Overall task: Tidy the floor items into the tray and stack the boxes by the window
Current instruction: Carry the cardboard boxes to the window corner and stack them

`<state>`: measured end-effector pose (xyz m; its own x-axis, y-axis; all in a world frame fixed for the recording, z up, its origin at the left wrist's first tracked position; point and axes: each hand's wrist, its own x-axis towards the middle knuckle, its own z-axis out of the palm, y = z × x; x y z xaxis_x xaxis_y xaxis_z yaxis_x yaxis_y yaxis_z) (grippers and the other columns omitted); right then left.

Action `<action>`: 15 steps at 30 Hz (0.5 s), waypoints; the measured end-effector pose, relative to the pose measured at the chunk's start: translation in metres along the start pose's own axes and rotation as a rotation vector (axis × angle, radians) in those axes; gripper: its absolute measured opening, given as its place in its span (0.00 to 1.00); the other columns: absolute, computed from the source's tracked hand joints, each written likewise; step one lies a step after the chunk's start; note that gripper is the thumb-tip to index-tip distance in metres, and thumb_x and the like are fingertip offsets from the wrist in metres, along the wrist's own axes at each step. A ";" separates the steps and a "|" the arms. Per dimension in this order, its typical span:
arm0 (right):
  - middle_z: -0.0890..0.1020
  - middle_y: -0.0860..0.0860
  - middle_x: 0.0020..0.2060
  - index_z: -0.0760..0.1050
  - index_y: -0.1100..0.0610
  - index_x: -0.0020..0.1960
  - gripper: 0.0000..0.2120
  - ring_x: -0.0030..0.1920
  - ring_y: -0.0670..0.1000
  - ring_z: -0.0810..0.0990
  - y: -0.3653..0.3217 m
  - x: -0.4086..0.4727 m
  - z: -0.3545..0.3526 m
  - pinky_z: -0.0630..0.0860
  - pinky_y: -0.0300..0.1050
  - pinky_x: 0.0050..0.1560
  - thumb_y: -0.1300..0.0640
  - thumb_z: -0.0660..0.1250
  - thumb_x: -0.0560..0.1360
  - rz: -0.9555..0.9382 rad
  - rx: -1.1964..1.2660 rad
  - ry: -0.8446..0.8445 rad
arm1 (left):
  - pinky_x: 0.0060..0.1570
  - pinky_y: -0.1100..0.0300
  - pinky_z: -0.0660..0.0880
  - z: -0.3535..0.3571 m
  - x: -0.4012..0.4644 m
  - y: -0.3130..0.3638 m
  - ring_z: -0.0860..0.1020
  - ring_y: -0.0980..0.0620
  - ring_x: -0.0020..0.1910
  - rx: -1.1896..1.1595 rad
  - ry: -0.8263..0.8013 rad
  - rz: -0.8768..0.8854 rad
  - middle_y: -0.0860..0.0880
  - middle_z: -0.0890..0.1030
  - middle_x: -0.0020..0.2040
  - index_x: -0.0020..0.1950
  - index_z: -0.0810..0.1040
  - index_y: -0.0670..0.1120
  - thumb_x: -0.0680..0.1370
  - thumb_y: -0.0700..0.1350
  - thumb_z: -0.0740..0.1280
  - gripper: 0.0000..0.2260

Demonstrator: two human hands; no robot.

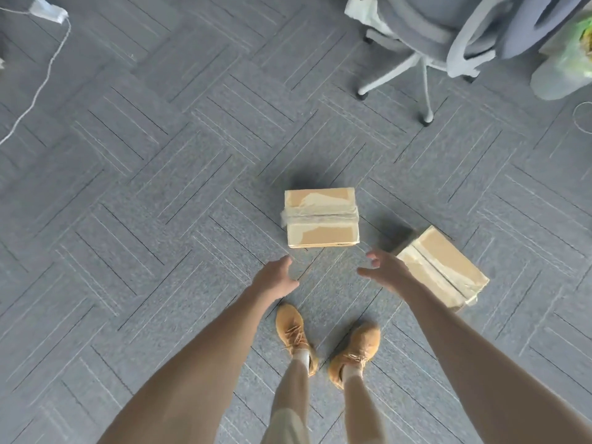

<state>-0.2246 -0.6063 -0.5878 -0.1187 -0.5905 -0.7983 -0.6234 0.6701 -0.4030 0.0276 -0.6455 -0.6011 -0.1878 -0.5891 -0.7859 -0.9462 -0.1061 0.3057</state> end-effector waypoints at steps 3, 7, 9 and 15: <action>0.77 0.56 0.65 0.71 0.56 0.70 0.27 0.63 0.55 0.77 0.028 0.071 0.005 0.70 0.47 0.61 0.50 0.72 0.74 0.021 0.022 -0.011 | 0.59 0.53 0.75 0.026 0.064 -0.013 0.77 0.47 0.59 -0.091 0.017 -0.076 0.42 0.74 0.68 0.74 0.65 0.44 0.77 0.48 0.69 0.28; 0.78 0.56 0.65 0.71 0.56 0.70 0.27 0.64 0.55 0.77 0.081 0.168 0.034 0.70 0.49 0.65 0.50 0.72 0.74 0.034 0.016 -0.014 | 0.59 0.55 0.72 0.081 0.153 -0.038 0.75 0.46 0.63 -0.173 -0.019 -0.157 0.42 0.72 0.70 0.74 0.65 0.45 0.76 0.50 0.70 0.28; 0.77 0.56 0.65 0.70 0.58 0.71 0.27 0.64 0.55 0.77 0.108 0.214 0.053 0.70 0.48 0.65 0.51 0.72 0.75 0.050 0.013 -0.048 | 0.60 0.56 0.71 0.111 0.199 -0.055 0.73 0.45 0.66 -0.182 -0.037 -0.185 0.42 0.71 0.71 0.74 0.64 0.44 0.76 0.49 0.70 0.29; 0.76 0.58 0.65 0.66 0.57 0.73 0.31 0.63 0.57 0.77 0.177 0.321 0.121 0.74 0.56 0.64 0.54 0.73 0.74 0.089 0.123 -0.012 | 0.56 0.56 0.74 0.192 0.311 -0.091 0.75 0.46 0.62 -0.210 -0.008 -0.185 0.42 0.72 0.69 0.75 0.62 0.43 0.76 0.48 0.71 0.32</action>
<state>-0.2799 -0.6225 -0.9693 -0.1594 -0.5212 -0.8384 -0.5112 0.7701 -0.3816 0.0050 -0.6656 -0.9767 -0.0194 -0.5380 -0.8427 -0.8895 -0.3756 0.2602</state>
